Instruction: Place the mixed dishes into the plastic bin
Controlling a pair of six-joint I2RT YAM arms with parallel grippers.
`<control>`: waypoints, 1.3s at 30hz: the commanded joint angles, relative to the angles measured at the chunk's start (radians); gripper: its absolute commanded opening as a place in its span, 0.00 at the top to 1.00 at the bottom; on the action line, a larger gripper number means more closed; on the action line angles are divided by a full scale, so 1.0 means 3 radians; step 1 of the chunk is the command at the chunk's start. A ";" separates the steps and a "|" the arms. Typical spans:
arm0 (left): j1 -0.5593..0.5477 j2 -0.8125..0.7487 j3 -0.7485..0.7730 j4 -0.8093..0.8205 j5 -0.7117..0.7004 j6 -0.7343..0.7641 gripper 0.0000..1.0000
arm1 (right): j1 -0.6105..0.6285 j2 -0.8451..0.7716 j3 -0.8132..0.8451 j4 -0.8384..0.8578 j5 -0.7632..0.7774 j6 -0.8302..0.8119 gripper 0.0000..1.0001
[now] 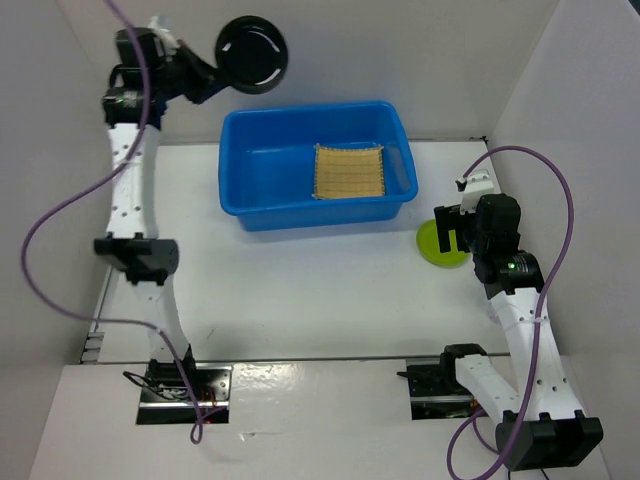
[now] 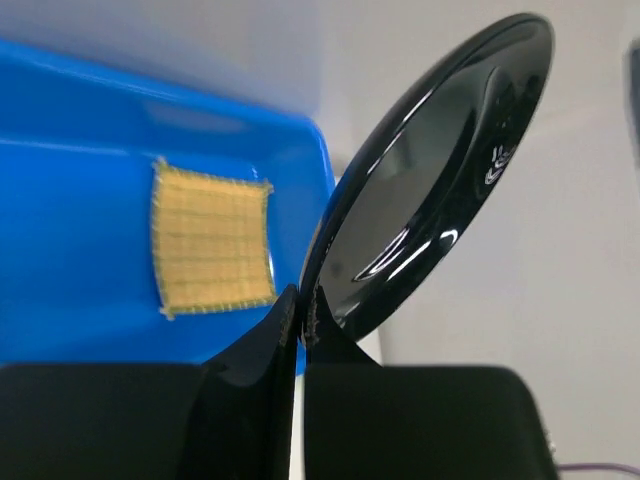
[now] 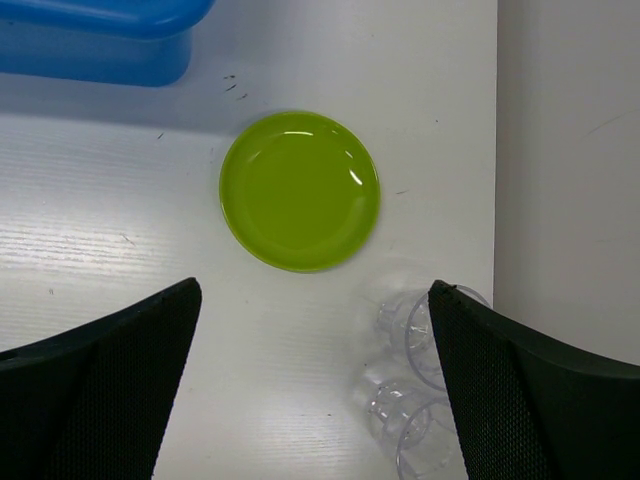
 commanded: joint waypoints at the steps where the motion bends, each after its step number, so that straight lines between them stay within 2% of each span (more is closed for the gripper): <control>1: -0.0465 0.0860 0.1357 -0.0971 -0.0034 0.0126 1.00 | 0.0011 -0.0028 0.0011 0.0126 0.0039 -0.0008 0.01; 2: -0.0522 0.1253 0.1783 -0.1084 0.0119 0.0060 1.00 | 0.0011 -0.0058 0.0011 0.0126 0.0039 -0.0008 0.01; 3: -0.0573 0.1287 0.1534 -0.0797 0.0323 0.0024 1.00 | 0.0011 -0.0058 0.0011 0.0126 0.0039 -0.0008 0.01; 4: -0.0690 0.1343 0.1440 -0.0733 0.0401 0.0023 1.00 | 0.0011 -0.0058 0.0011 0.0126 0.0039 -0.0008 0.01; 5: -0.0752 0.1546 0.1485 -0.0733 0.0330 0.0023 1.00 | 0.0011 -0.0058 0.0011 0.0126 0.0039 -0.0008 0.01; 7: -0.0895 0.1894 0.1949 -0.0865 0.0223 0.0023 1.00 | 0.0011 -0.0058 0.0011 0.0126 0.0039 -0.0008 0.01; 8: -0.0941 0.1942 0.1844 -0.0764 0.0222 -0.0012 1.00 | 0.0011 -0.0058 0.0011 0.0126 0.0039 -0.0008 0.01; 14: -0.1080 0.2539 0.1940 -0.0370 0.0176 -0.0222 1.00 | 0.0011 -0.0028 0.0011 0.0126 0.0003 -0.0008 0.01; 18: -0.1080 0.2989 0.1940 0.0018 0.0335 -0.0549 1.00 | 0.0011 0.0044 0.0011 0.0126 -0.0028 -0.0038 0.01; 29: -0.1050 0.3461 0.1940 0.0607 0.0386 -0.0836 1.00 | 0.0042 0.0044 0.0011 0.0096 -0.0063 -0.0038 0.01; 31: -0.1049 0.3491 0.1940 0.0683 0.0386 -0.0866 0.96 | 0.0042 0.0044 0.0011 0.0096 -0.0064 -0.0038 0.01; 33: -0.1049 0.3491 0.1940 0.0684 0.0416 -0.0866 0.88 | 0.0073 0.0075 0.0011 0.0096 -0.0064 -0.0038 0.01; 34: -0.1049 0.3446 0.1940 0.0653 0.0417 -0.0800 0.72 | 0.0073 0.0105 0.0011 0.0096 -0.0064 -0.0038 0.01; 37: -0.1049 0.3242 0.1940 0.0439 0.0381 -0.0541 0.35 | 0.0073 0.0105 0.0011 0.0136 0.0018 -0.0038 0.01; 38: -0.1049 0.3089 0.1940 0.0195 0.0325 -0.0433 0.19 | 0.0073 0.0176 0.0011 0.0167 0.0048 -0.0003 0.01; 39: -0.1049 0.3022 0.1940 0.0087 0.0203 -0.0325 0.13 | 0.0073 0.0207 0.0011 0.0167 0.0049 -0.0003 0.01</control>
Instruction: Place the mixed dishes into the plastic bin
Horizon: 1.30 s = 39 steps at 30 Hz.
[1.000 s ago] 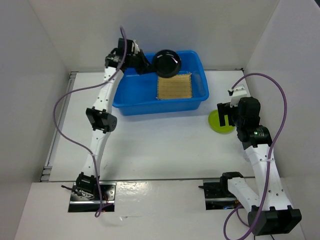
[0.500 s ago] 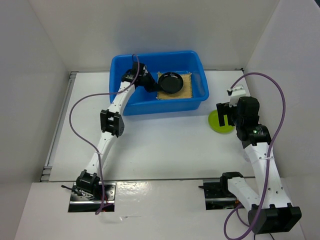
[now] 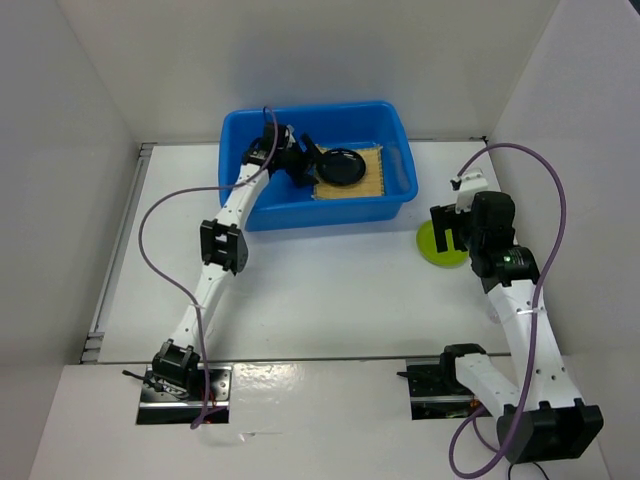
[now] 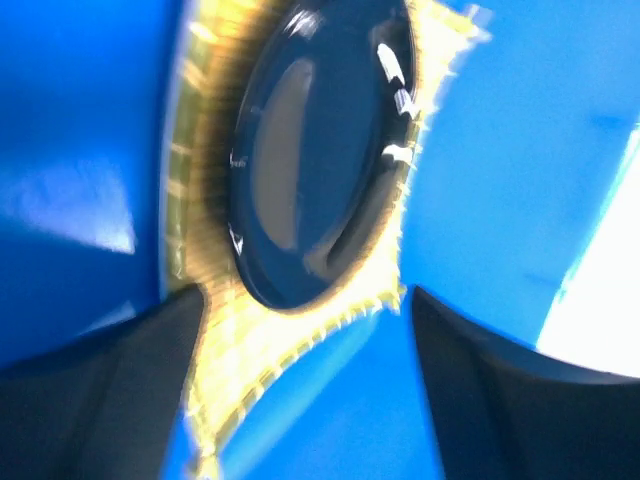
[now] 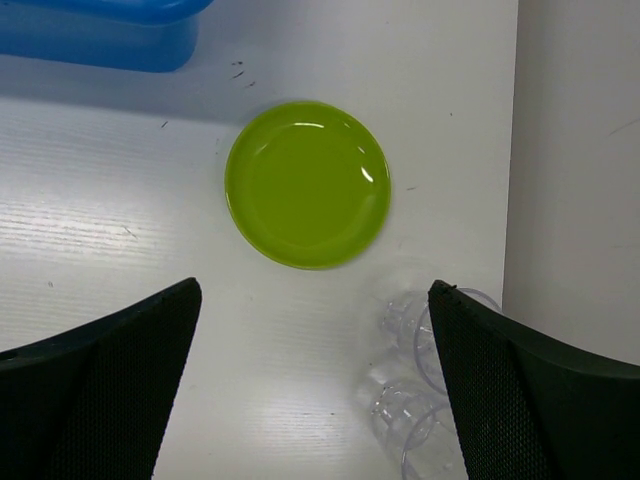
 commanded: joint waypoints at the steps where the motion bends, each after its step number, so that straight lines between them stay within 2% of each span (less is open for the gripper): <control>1: -0.0009 -0.0552 0.0136 -0.0404 -0.0184 0.0515 0.06 | 0.0028 0.0118 0.0011 0.0162 0.0061 0.0009 0.01; 2: -0.0009 -0.0619 0.0136 -0.0556 -0.0185 0.0598 0.00 | 0.0028 0.0215 0.0011 0.0162 0.0061 0.0009 0.01; 4: -0.0009 -0.0762 0.0136 -0.0777 -0.0307 0.0777 0.00 | 0.0064 0.0312 0.0011 0.0162 0.0061 0.0009 0.01; 6: -0.0009 -0.1099 0.0136 -0.1262 -0.0541 0.1124 0.00 | 0.0100 0.0465 -0.0050 0.0233 0.0153 0.0049 0.01; 8: -0.0147 -0.1548 0.0136 -0.1777 -0.1149 0.1466 0.00 | 0.0100 0.0604 -0.0086 0.0300 0.0413 0.0090 0.01; 9: -0.0223 -0.1692 0.0136 -0.1932 -0.1399 0.1544 0.00 | 0.0100 0.0787 -0.0086 0.0331 0.0480 0.0091 0.01; 10: -0.0391 -0.1956 0.0136 -0.2070 -0.1878 0.1601 0.00 | 0.0100 0.0885 -0.0056 0.0285 0.0481 0.0091 0.01; 11: -0.0479 -0.2091 0.0105 -0.2173 -0.2085 0.1753 0.02 | 0.0100 0.0967 -0.0010 0.0244 0.0481 0.0091 0.01; 12: -0.0561 -0.2289 -0.0118 -0.2174 -0.2219 0.1800 0.02 | 0.0100 0.1074 0.0041 0.0208 0.0435 0.0015 0.01; 13: -0.0673 -0.2681 -0.0641 -0.2174 -0.2509 0.1801 0.02 | 0.0100 0.1105 0.0148 0.0208 0.0359 0.0014 0.05; 14: -0.0725 -0.2842 -0.0864 -0.2174 -0.2694 0.1801 0.12 | 0.0009 0.1136 0.0220 0.0208 0.0252 -0.0016 0.10; 16: -0.0791 -0.3272 -0.1319 -0.2128 -0.2986 0.1841 0.13 | -0.0150 0.1396 0.0581 0.0020 -0.0110 -0.0017 0.14; 17: -0.0842 -0.3415 -0.1863 -0.2077 -0.3255 0.1842 0.13 | -0.0328 0.1544 0.0726 -0.0082 -0.0229 -0.0017 0.14; 18: -0.0843 -0.3766 -0.2208 -0.1823 -0.3324 0.1882 0.13 | -0.0416 0.1854 0.0965 -0.0301 -0.0372 -0.0052 0.14; 20: -0.0792 -0.4237 -0.3066 -0.1338 -0.3264 0.2005 0.13 | -0.0559 0.2127 0.1069 -0.0410 -0.0659 -0.0093 0.14; 21: -0.0716 -0.4725 -0.3890 -0.1112 -0.3132 0.2046 0.13 | -0.0661 0.2240 0.1070 -0.0411 -0.0659 -0.0093 0.14; 22: -0.0639 -0.4958 -0.4258 -0.0741 -0.2978 0.2076 0.16 | -0.0702 0.2408 0.1034 -0.0345 -0.0659 -0.0093 0.14; 23: -0.0410 -0.5148 -0.4575 -0.0600 -0.2703 0.2107 0.19 | -0.0748 0.2485 0.1003 -0.0304 -0.0659 -0.0093 0.14; 24: -0.0317 -0.5458 -0.5039 -0.0427 -0.2640 0.2168 0.21 | -0.0815 0.2572 0.0968 -0.0273 -0.0659 -0.0134 0.14; 27: -0.0035 -0.5772 -0.5483 -0.0323 -0.2506 0.2332 0.23 | -0.0892 0.2894 0.0967 -0.0171 -0.0659 -0.0165 0.14; 29: -0.0035 -0.5890 -0.5697 -0.0251 -0.2506 0.2332 0.23 | -0.0979 0.3135 0.1044 -0.0140 -0.0695 -0.0165 0.14; 31: -0.0004 -0.5922 -0.5795 -0.0134 -0.2266 0.2332 0.20 | -0.1076 0.3344 0.1120 -0.0140 -0.0741 -0.0165 0.14; 38: -0.0004 -0.6182 -0.6357 0.0152 -0.2189 0.2332 0.19 | -0.1178 0.3713 0.1121 -0.0048 -0.0982 -0.0099 0.13; 39: -0.0004 -0.6183 -0.6399 0.0153 -0.2220 0.2332 0.19 | -0.1178 0.3713 0.1121 -0.0048 -0.1052 -0.0099 0.19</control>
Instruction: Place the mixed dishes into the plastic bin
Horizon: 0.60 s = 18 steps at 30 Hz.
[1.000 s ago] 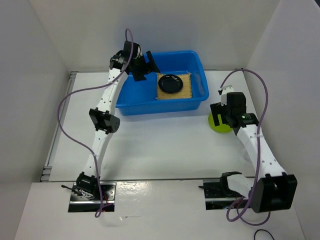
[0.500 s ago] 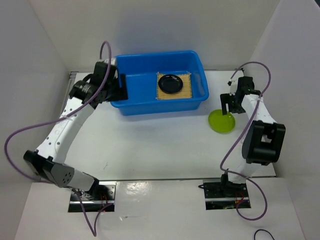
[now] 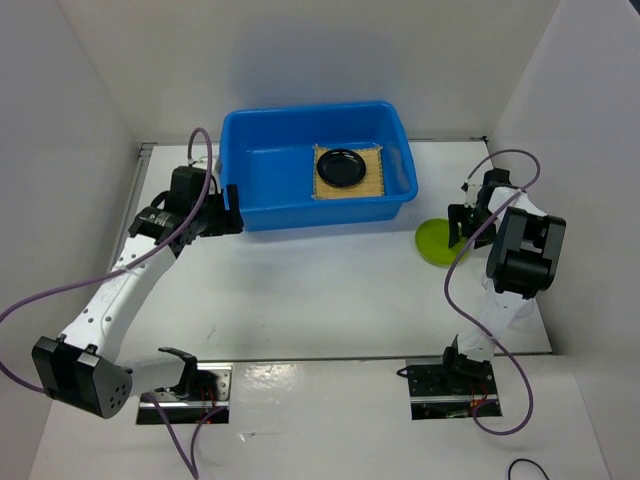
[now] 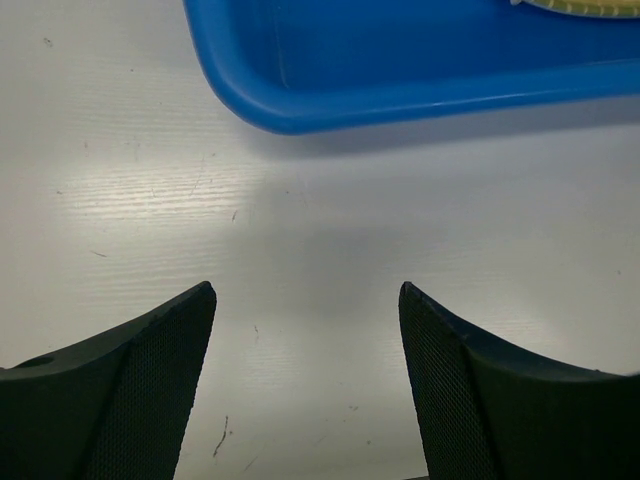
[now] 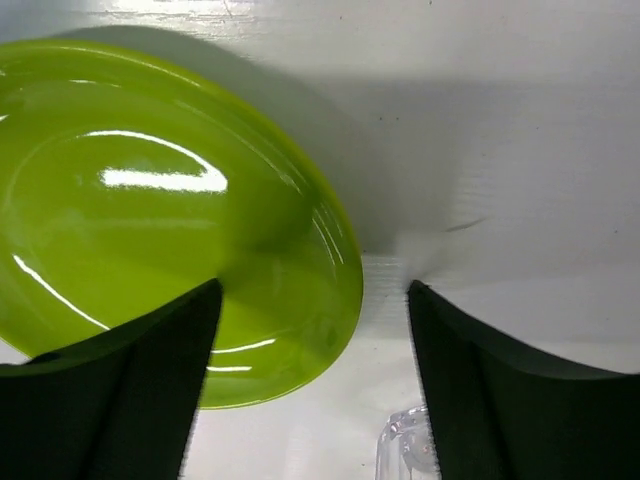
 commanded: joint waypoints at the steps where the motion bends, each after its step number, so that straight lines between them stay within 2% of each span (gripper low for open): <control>1: 0.0000 -0.0078 -0.0116 0.0265 0.0080 0.0063 0.19 | -0.0005 0.0285 -0.0066 0.0100 -0.0241 -0.0012 0.25; 3: 0.0000 -0.0078 -0.0116 0.0265 0.0080 0.0063 0.19 | -0.0045 0.0316 -0.0030 0.0064 -0.0347 -0.0012 0.38; 4: 0.0000 -0.0078 -0.0116 0.0265 0.0050 0.0032 0.19 | -0.0046 0.0316 -0.0030 0.0064 -0.0348 -0.0012 0.53; 6: 0.0030 -0.0047 -0.0116 0.0265 0.0050 0.0032 0.19 | -0.0046 0.0316 -0.0030 0.0064 -0.0394 -0.0012 0.64; 7: 0.0030 -0.0047 -0.0116 0.0265 0.0050 0.0032 0.19 | -0.0046 0.0316 -0.0030 0.0064 -0.0394 -0.0012 0.78; 9: 0.0030 -0.0047 -0.0116 0.0265 0.0050 0.0032 0.19 | -0.0046 0.0316 0.0001 0.0064 -0.0394 -0.0012 0.88; 10: 0.0030 -0.0017 -0.0116 0.0265 0.0050 0.0032 0.19 | -0.0046 0.0316 0.0031 0.0064 -0.0394 -0.0012 0.98; 14: 0.0030 -0.0016 -0.0116 0.0265 -0.0047 0.0032 0.19 | -0.0117 0.0163 0.0200 -0.0130 -0.0297 -0.0012 1.00; 18: 0.0030 -0.0083 -0.0116 0.0265 -0.0114 0.0002 0.19 | -0.0194 -0.0403 0.0572 -0.0400 -0.0072 -0.0043 1.00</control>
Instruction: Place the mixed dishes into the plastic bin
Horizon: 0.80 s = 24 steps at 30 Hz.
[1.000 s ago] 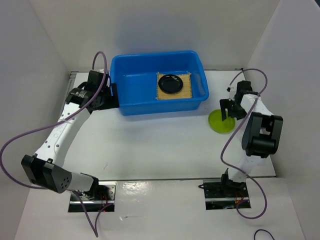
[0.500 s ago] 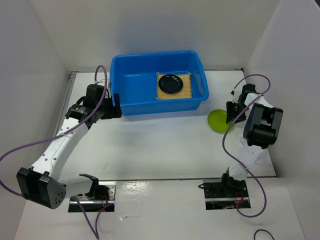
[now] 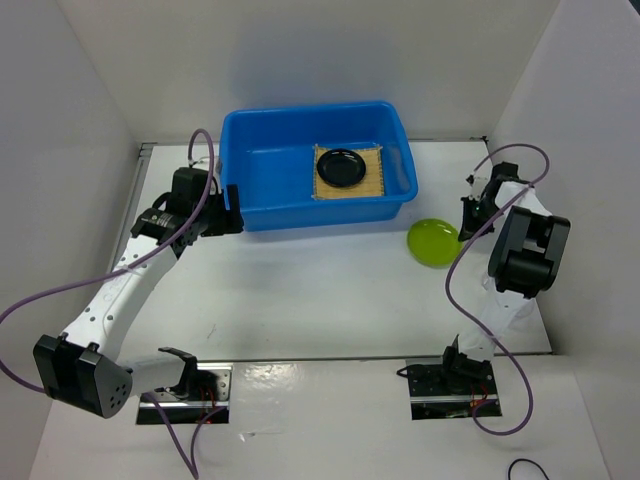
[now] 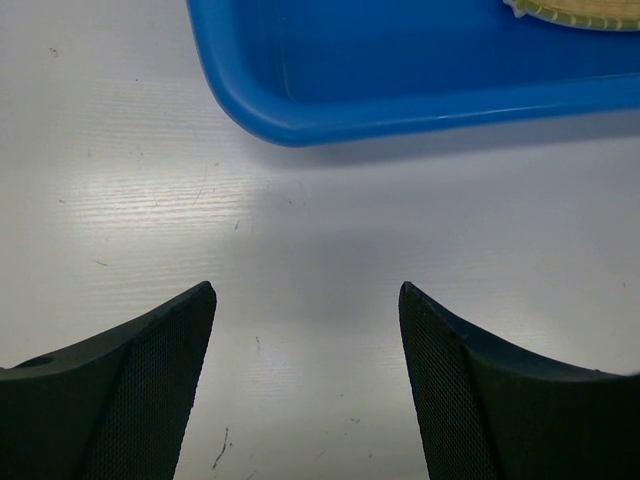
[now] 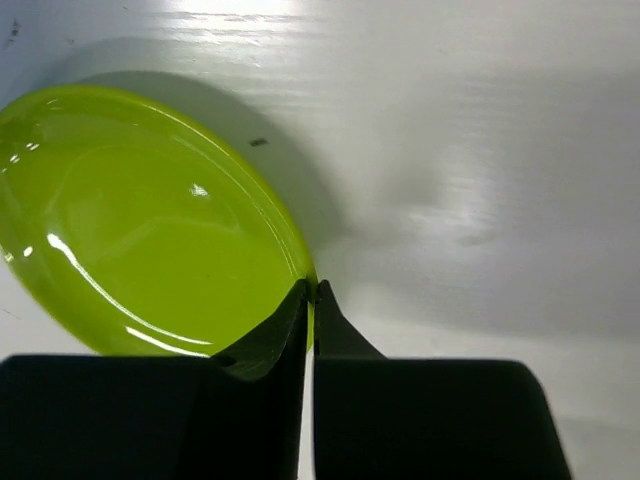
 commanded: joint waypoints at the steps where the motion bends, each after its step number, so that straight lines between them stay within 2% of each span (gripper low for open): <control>1: 0.0027 -0.0066 0.0017 0.0121 -0.0090 -0.0006 0.19 | -0.0079 -0.0533 0.0401 -0.0299 0.0359 -0.0081 1.00; 7: 0.0027 -0.0066 0.0017 0.0121 -0.0090 -0.0006 0.19 | -0.0044 -0.1387 0.0668 -0.0621 0.0329 -0.0245 1.00; 13: 0.0057 -0.0036 0.0017 0.0121 -0.0060 -0.0006 0.19 | 0.0605 -0.2047 0.0744 -0.0484 0.0880 -0.0189 1.00; 14: 0.0057 -0.0036 0.0017 0.0151 -0.0059 -0.0006 0.19 | 0.0697 -0.2047 0.0907 -0.0484 0.1073 -0.0188 1.00; 16: 0.0057 0.0000 0.0017 0.0152 -0.0029 -0.0006 0.19 | 0.0897 -0.1961 0.1137 -0.0539 0.1187 -0.0148 1.00; 17: 0.0057 0.0000 0.0017 0.0152 -0.0029 -0.0006 0.19 | 0.0938 -0.1895 0.1422 -0.0586 0.1223 -0.0112 1.00; 20: 0.0057 0.0000 0.0017 0.0152 -0.0029 -0.0006 0.19 | 0.0938 -0.1593 0.1955 -0.0698 0.1223 -0.0112 1.00; 24: 0.0057 0.0000 0.0017 0.0152 -0.0029 -0.0006 0.19 | 0.1065 -0.1199 0.2549 -0.0800 0.0938 -0.0224 1.00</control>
